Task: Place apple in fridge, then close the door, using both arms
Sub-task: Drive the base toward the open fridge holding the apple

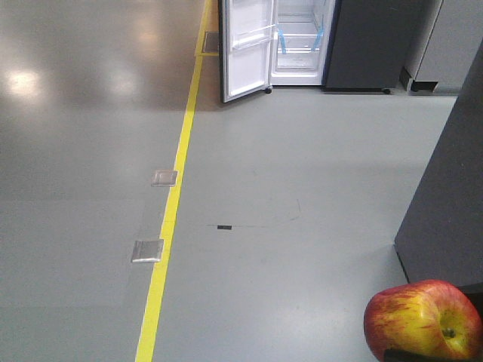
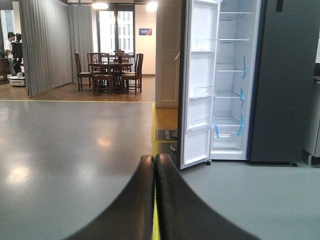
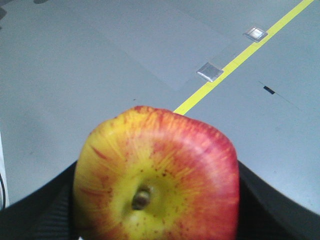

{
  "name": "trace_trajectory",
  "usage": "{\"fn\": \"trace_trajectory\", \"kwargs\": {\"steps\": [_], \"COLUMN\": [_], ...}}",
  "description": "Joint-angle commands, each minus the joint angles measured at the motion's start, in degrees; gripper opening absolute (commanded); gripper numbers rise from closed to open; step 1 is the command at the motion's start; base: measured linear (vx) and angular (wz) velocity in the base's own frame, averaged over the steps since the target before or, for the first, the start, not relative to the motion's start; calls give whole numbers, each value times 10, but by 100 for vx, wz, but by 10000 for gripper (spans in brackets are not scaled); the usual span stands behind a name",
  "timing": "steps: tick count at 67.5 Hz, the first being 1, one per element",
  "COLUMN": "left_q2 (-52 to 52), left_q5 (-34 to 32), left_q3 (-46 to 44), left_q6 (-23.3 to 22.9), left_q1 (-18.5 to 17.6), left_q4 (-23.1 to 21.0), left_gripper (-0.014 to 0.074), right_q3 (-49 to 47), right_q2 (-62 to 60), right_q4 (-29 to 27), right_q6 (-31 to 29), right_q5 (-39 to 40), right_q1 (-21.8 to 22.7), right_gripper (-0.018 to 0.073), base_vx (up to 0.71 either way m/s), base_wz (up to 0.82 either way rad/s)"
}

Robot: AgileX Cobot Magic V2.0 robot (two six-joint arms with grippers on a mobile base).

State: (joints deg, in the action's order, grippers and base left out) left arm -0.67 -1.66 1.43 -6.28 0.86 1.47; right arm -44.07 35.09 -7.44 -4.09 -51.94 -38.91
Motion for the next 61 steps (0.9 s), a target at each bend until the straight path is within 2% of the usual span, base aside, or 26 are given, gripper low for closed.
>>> {"fn": "trace_trajectory", "kwargs": {"steps": [1, 61], "left_q2": [-9, -9], "left_q5": [-43, -43], "left_q3": [16, 16], "left_q6": [-5, -5], "left_q1": [-2, -2], "left_q4": [-4, -4], "left_gripper": [-6, -6], "right_q3": [-15, -15], "right_q2": [1, 1], "right_q4": [-4, -4], "right_q6": [-2, -2], "right_q5": [41, 41], "right_q1": [0, 0], "right_gripper": [344, 344], "base_vx": [33, 33], "base_wz": [-3, -2]}}
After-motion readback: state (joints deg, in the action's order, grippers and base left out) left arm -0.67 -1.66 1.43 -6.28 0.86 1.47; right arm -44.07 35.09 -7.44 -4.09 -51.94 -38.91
